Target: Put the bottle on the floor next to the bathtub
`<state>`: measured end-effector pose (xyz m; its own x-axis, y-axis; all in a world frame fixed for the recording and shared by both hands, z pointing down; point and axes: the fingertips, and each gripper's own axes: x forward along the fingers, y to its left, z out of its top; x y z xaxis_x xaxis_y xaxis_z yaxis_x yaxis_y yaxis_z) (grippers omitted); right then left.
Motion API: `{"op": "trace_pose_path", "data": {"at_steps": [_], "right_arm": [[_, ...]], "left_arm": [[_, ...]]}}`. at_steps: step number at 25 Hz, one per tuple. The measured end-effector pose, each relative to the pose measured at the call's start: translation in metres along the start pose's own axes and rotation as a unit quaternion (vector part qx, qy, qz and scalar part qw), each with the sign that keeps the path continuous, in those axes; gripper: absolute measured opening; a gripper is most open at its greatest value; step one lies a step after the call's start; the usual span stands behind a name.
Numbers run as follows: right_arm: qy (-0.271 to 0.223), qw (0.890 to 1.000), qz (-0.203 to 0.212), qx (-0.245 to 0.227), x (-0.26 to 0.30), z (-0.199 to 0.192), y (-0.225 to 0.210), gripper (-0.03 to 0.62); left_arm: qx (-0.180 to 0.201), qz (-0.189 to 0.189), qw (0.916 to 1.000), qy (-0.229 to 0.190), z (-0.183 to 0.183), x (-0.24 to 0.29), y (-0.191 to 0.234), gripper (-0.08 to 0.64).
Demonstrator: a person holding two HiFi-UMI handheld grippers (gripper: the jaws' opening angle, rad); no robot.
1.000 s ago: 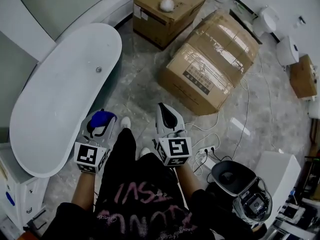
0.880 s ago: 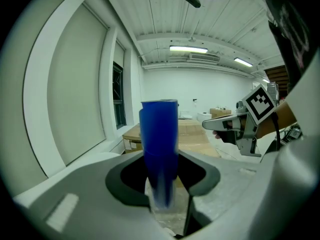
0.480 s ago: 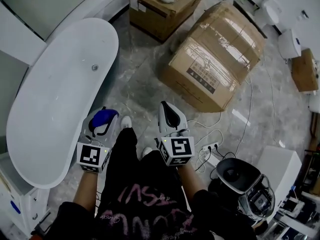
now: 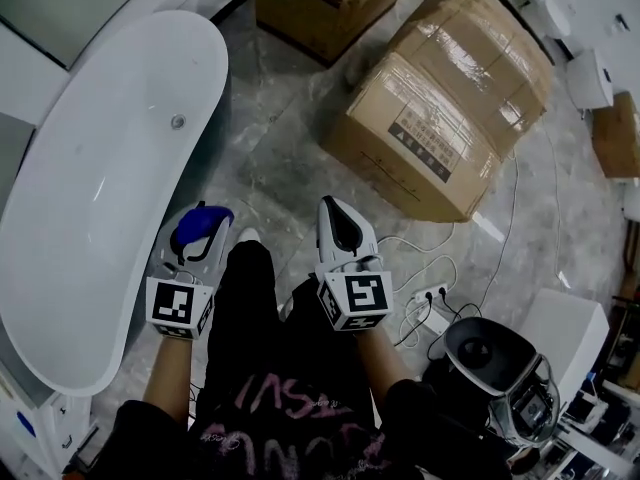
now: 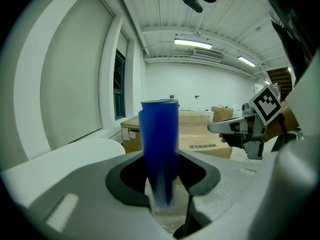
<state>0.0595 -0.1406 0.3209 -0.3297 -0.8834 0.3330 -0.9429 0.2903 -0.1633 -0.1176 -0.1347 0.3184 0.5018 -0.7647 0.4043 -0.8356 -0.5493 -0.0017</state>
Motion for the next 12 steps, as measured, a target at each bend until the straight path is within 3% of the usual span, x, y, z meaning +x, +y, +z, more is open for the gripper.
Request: {"op": "trace_pose_path", "data": {"at_steps": [12], "right_arm": [[-0.007,1.000,0.024,-0.009,0.071,-0.086,-0.001,0.023]], "left_arm": [[0.000,0.006,1.0000,-0.006,-0.096,0.063,0.025,0.164]]}}
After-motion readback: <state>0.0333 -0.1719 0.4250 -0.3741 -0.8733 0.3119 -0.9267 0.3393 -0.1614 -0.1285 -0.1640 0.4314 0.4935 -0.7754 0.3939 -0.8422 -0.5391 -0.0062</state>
